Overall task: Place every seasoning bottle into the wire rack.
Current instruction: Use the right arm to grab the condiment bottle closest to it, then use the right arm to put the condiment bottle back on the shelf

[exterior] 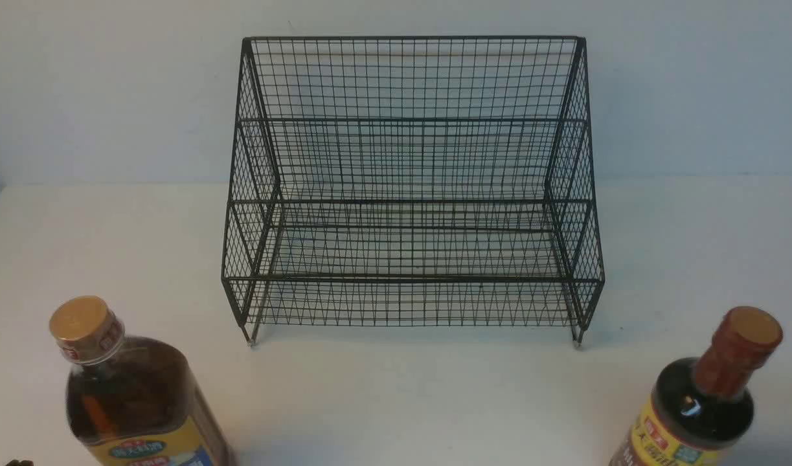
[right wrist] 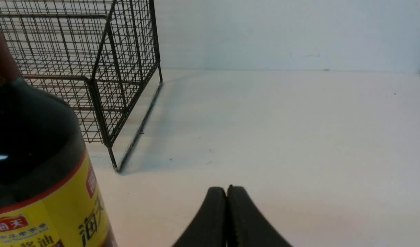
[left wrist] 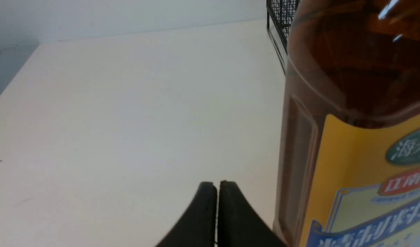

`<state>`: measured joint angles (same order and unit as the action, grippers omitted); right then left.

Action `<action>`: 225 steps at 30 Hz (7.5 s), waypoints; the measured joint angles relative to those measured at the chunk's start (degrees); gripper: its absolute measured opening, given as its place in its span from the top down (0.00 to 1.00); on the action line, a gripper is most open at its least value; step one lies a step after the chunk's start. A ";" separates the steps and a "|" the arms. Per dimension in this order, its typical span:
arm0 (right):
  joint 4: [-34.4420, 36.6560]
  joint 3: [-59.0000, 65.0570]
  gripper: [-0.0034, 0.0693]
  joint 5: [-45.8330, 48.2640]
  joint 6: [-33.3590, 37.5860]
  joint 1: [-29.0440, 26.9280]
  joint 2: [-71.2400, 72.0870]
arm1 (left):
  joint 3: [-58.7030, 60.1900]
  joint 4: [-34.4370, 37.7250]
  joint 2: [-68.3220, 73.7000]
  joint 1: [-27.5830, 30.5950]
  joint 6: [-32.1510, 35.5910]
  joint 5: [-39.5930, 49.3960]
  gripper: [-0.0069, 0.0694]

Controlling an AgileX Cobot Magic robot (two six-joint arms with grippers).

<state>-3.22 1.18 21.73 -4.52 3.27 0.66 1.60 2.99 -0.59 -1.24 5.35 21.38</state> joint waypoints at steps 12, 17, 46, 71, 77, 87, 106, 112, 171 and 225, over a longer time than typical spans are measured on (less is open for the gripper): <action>0.00 0.00 0.97 0.00 0.00 0.00 0.00 | 0.00 0.00 0.00 0.00 0.00 0.00 0.92; 0.00 0.00 0.97 0.00 0.00 0.00 0.00 | 0.00 0.00 0.00 0.00 0.00 0.00 0.92; -4.06 0.00 0.97 0.00 0.00 0.00 0.00 | 0.00 0.00 0.00 0.00 0.00 0.00 0.92; 38.10 -12.09 0.97 1.13 -0.20 0.05 0.00 | 0.00 0.00 0.00 0.00 0.00 0.00 0.92; 31.76 -33.16 0.96 21.88 10.62 0.05 -6.18 | 0.00 0.00 0.00 0.00 0.00 0.00 0.92; 35.05 -36.85 0.74 36.26 27.43 0.36 -25.15 | 0.00 0.00 0.00 0.00 0.00 0.00 0.92; 37.91 -40.68 0.10 30.28 37.35 0.46 -44.73 | 0.00 0.00 0.00 0.00 0.00 0.00 0.92; 40.70 -40.68 0.15 29.29 41.06 0.46 -50.37 | 0.00 0.00 0.00 0.00 0.00 0.00 0.92; 54.32 -99.14 0.58 23.95 58.04 4.43 -94.99 | 0.00 0.00 0.00 0.00 0.00 0.00 0.92; 43.97 -100.12 0.34 28.56 46.43 6.90 -106.05 | 0.00 0.00 0.00 0.00 0.00 0.00 0.92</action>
<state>40.76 -98.93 50.28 41.91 10.18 -105.39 1.60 2.99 -0.59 -1.24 5.35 21.38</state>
